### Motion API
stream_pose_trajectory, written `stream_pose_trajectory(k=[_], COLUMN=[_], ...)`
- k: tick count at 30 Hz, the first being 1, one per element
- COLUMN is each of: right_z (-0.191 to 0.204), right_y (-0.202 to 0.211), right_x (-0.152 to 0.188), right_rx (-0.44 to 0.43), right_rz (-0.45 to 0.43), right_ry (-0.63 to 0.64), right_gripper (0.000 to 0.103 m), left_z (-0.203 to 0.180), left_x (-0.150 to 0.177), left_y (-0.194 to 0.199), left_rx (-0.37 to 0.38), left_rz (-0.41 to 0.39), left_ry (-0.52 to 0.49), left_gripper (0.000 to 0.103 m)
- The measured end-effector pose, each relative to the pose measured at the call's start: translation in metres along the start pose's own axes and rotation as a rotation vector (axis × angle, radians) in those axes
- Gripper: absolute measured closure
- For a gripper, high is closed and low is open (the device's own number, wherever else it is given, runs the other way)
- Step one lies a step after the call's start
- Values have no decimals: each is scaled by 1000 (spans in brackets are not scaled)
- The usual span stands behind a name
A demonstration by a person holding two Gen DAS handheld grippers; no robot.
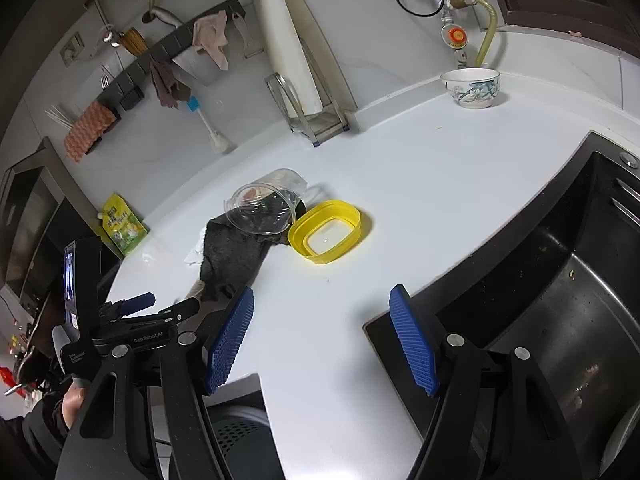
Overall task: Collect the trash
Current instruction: 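Move the left gripper to the pink receipt while the right gripper approaches the yellow lid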
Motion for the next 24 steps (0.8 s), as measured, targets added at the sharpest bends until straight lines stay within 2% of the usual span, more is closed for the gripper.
stream_pose_trajectory(k=[5,13,24], right_z=[2,12,10], right_y=[-19,-48,-82], right_x=[-4,-12,-21], right_rx=[24,49,82], right_rz=[36,104,170], right_ry=[35,139,243], right_gripper=[35,35,35], left_z=[3,5,20], left_x=[-4,-8,-6], left_y=[-8,-17,-5], left_rx=[1,66,93], left_rz=[6,26,-8], left_ry=[0,20,33], left_gripper=[9,48,54])
Point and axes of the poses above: each gripper's, at about its wrist camera, not at the fingertips, and y roughly against the way its jaws point, z to its left, x to its underside, the point moved 7 cm from there along -y, roughly the way its jaws point, and after that the axes turned 8 degrees about -z, right-handed, at the moved point
